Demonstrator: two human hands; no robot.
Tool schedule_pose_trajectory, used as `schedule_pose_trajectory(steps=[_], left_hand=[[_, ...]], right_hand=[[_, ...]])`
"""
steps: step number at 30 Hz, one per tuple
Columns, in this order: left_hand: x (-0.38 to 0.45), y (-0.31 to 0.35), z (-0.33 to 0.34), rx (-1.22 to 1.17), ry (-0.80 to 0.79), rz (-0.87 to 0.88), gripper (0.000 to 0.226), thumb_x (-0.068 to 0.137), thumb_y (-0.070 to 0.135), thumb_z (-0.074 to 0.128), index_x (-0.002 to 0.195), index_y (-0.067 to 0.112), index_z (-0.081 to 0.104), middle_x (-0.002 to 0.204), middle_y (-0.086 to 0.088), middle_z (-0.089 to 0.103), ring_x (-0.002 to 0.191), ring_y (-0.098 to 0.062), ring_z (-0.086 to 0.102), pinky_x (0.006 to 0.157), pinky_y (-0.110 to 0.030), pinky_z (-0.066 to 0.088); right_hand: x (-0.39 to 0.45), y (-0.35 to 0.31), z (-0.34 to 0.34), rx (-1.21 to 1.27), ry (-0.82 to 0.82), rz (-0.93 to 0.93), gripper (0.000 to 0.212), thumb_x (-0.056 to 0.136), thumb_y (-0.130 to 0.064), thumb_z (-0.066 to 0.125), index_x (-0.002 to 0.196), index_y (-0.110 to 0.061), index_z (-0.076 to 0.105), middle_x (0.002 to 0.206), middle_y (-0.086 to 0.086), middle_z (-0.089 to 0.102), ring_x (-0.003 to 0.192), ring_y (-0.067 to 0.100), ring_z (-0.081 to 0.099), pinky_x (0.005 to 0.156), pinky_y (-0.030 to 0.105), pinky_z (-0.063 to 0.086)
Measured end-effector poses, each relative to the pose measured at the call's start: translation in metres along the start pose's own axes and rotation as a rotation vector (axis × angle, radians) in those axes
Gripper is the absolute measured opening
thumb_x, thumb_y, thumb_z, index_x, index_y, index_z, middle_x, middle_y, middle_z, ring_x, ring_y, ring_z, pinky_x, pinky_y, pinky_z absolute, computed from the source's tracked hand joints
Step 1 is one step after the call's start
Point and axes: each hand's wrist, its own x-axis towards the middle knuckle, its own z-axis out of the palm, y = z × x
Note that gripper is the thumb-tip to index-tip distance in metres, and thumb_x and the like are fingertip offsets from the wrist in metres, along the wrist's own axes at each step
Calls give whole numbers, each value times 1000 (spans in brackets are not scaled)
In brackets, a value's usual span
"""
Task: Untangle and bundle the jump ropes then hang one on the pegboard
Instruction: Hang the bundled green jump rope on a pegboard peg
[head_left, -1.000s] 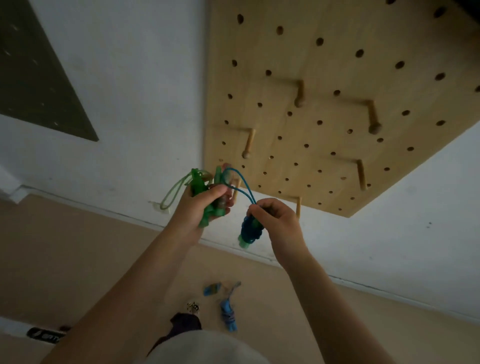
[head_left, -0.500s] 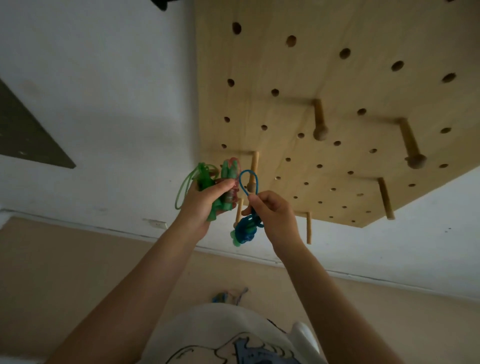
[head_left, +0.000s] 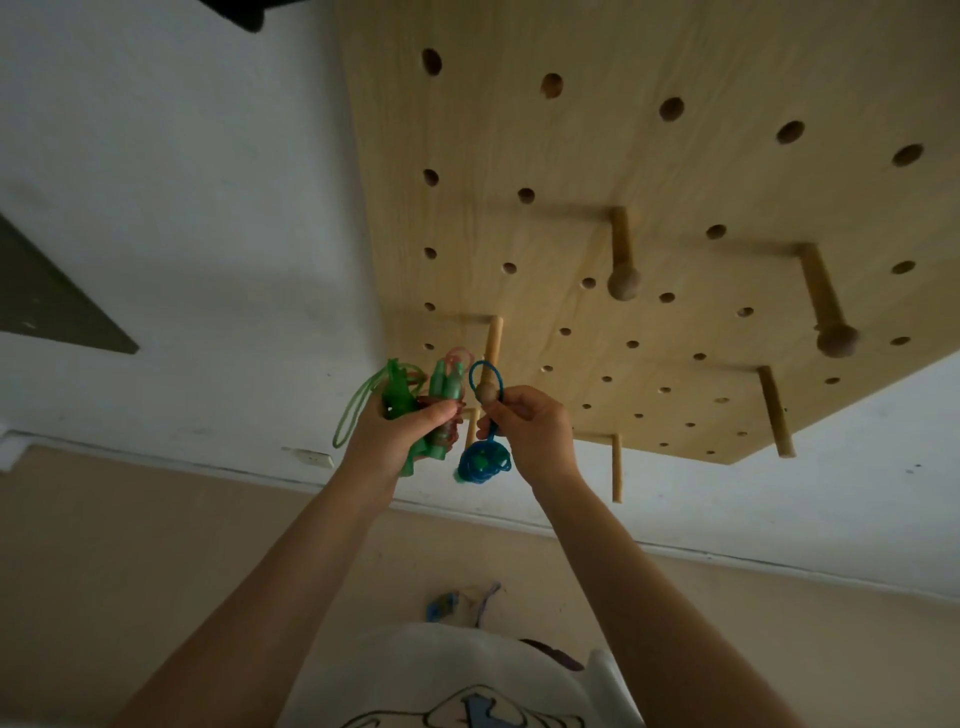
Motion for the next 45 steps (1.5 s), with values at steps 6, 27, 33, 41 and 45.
schedule_pose_trajectory(steps=[6,27,33,41,45], left_hand=[[-4,5,-7,34,11,51,49,71,7,85,115,8,62,103,-15,73,89,-29,71,80,-44,58],[-27,7,-5,145,-220,63,61,70,-1,84,123,6,57,101,-18,74,78,-26,73,65,-36,59],[-27,12,-14,212,-215,129,63,64,5,90,118,17,60,94,-12,77,74,-30,75,62,-37,59],[-35,26,-15,391,-296,230,60,65,10,92,113,35,66,100,3,76,85,-18,75,64,-27,59],[-38,32,-16,447,-332,227,61,65,14,93,104,51,66,99,11,75,86,-10,74,61,-19,56]], right_hand=[[6,-5,-5,-26,-11,0,6,87,-16,74,89,-12,71,76,4,74,74,16,69,79,37,57],[-38,-42,-23,147,-97,-137,12,96,-13,60,87,-11,68,82,4,72,80,20,68,82,41,57],[-45,-40,-21,117,-196,-126,23,97,-24,60,87,-7,72,85,12,72,82,26,68,84,39,58],[-45,-41,-24,116,-347,-127,38,84,-23,76,115,-7,61,79,11,70,70,22,66,65,28,53],[-45,-42,-25,149,-452,-49,44,83,-24,76,124,-16,63,81,6,66,69,17,61,63,26,51]])
